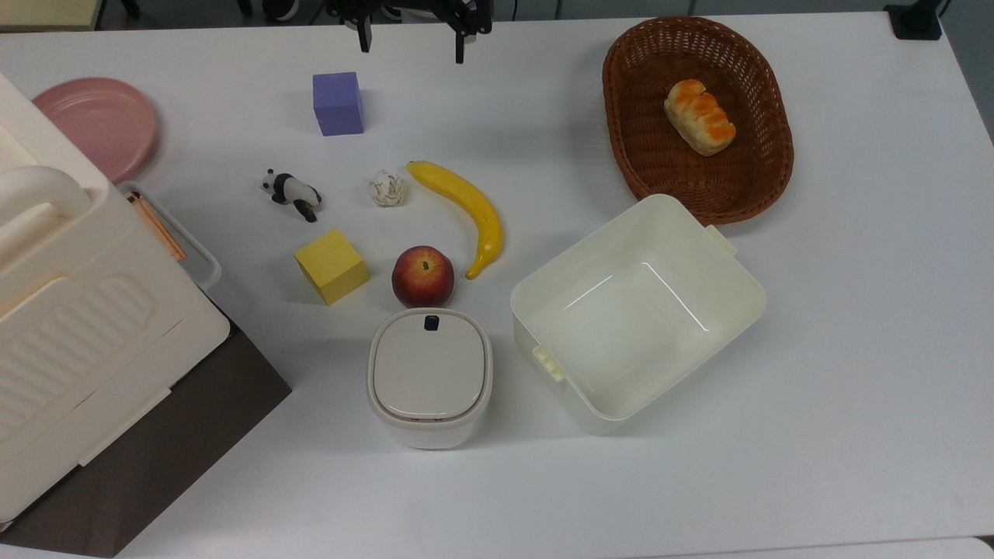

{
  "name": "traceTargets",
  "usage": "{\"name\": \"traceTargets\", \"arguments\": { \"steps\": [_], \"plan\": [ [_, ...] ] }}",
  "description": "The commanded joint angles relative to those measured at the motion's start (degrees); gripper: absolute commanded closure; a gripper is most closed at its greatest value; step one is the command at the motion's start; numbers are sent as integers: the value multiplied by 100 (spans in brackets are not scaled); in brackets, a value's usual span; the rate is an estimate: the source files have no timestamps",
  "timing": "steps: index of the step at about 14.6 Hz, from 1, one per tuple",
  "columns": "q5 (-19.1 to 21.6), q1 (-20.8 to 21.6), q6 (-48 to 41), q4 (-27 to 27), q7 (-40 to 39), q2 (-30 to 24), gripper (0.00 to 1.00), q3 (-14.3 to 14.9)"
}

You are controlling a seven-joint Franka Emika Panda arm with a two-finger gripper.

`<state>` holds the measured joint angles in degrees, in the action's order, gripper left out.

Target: Open the trash can

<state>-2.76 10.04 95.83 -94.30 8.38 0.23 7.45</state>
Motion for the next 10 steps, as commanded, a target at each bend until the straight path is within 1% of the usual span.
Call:
{"name": "traceTargets", "arguments": {
  "steps": [1, 10],
  "plan": [
    [179, 94, -161, 0, -65, -49, 0, 38],
    [179, 77, -135, -62, -55, -102, 0, 29]
  ]
}}
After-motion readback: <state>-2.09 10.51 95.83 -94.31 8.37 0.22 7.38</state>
